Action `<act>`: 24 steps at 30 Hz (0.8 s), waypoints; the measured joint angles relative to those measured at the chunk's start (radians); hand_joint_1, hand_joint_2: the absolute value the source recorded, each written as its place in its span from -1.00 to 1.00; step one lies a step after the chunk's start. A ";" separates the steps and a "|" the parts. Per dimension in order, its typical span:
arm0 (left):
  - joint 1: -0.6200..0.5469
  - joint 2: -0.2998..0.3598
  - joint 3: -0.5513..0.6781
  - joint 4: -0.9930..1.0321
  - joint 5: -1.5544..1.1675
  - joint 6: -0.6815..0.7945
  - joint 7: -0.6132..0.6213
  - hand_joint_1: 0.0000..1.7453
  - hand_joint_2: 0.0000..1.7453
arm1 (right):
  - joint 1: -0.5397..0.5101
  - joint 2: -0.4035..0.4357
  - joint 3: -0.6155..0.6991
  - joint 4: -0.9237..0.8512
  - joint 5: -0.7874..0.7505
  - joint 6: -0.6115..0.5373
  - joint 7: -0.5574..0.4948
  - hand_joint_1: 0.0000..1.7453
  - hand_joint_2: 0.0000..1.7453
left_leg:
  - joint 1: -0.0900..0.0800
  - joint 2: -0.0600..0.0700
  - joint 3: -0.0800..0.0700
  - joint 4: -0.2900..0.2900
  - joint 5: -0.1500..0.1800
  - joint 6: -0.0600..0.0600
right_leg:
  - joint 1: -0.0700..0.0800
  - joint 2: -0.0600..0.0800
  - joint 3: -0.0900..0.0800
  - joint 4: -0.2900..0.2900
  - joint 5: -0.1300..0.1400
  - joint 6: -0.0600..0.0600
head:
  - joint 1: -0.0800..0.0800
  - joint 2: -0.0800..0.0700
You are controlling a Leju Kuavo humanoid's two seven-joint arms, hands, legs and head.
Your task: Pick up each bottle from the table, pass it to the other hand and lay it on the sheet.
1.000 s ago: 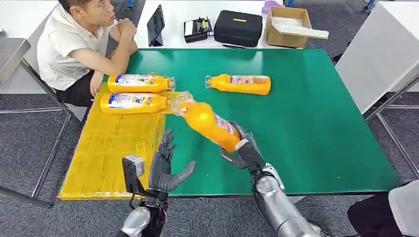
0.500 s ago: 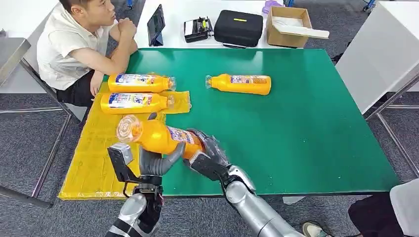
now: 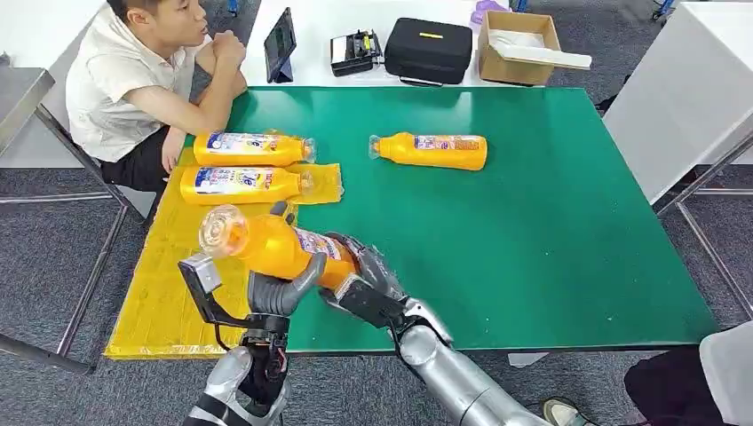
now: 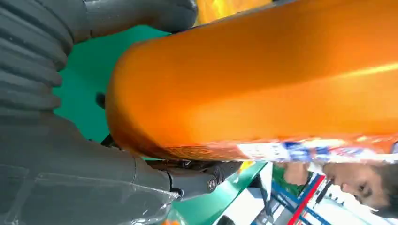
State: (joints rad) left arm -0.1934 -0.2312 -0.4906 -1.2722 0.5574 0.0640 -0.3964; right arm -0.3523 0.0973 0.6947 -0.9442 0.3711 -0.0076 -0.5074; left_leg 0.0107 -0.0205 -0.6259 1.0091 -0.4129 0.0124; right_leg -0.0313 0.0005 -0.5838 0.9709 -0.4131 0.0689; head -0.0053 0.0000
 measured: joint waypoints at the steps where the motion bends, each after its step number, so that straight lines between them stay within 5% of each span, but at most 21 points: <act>1: 0.002 0.000 0.006 -0.006 0.021 -0.020 0.004 1.00 1.00 | 0.001 0.000 0.000 0.000 -0.012 0.011 -0.008 -1.00 1.00 | 0.000 0.000 0.000 0.000 0.000 0.000 | 0.000 0.000 0.000 0.000 0.000 0.000 | 0.000 0.000; 8: 0.015 0.000 0.035 -0.050 0.095 -0.103 0.005 1.00 1.00 | 0.027 0.000 -0.019 0.011 -0.203 0.175 -0.070 -1.00 1.00 | 0.000 0.000 -0.001 0.000 0.000 0.000 | 0.000 0.000 -0.001 0.000 0.000 0.000 | 0.000 0.000; 24: 0.018 -0.002 0.059 -0.122 0.042 -0.082 -0.039 1.00 1.00 | 0.092 0.018 -0.116 0.048 -0.294 0.202 -0.085 -1.00 1.00 | 0.000 0.000 -0.002 0.000 0.000 0.000 | 0.000 0.000 -0.002 0.000 0.000 0.000 | 0.000 0.000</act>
State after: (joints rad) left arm -0.1757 -0.2327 -0.4314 -1.3939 0.5996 -0.0179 -0.4353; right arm -0.2600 0.1152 0.5791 -0.8965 0.0774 0.1946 -0.5928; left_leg 0.0106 -0.0205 -0.6276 1.0091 -0.4129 0.0124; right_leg -0.0316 0.0005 -0.5854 0.9708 -0.4130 0.0690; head -0.0050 0.0000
